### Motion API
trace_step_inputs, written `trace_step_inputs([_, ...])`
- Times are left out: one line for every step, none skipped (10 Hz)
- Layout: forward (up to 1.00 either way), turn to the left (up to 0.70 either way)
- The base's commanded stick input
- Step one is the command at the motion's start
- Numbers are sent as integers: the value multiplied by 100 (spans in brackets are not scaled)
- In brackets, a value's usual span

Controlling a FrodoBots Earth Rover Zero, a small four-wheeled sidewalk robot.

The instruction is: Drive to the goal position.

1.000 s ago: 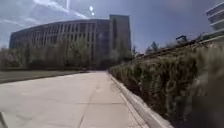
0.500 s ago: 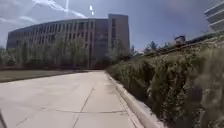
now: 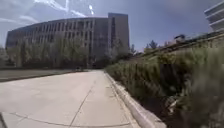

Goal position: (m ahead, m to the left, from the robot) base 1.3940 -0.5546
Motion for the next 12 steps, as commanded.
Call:
trace_step_inputs([70, 30])
trace_step_inputs([70, 30])
trace_step_inputs([70, 21])
trace_step_inputs([70, 7])
trace_step_inputs([70, -3])
trace_step_inputs([70, -5])
trace_step_inputs([70, -5])
trace_step_inputs([70, -5])
trace_step_inputs([70, -5])
trace_step_inputs([70, -5])
trace_step_inputs([70, -5])
trace_step_inputs([70, -18])
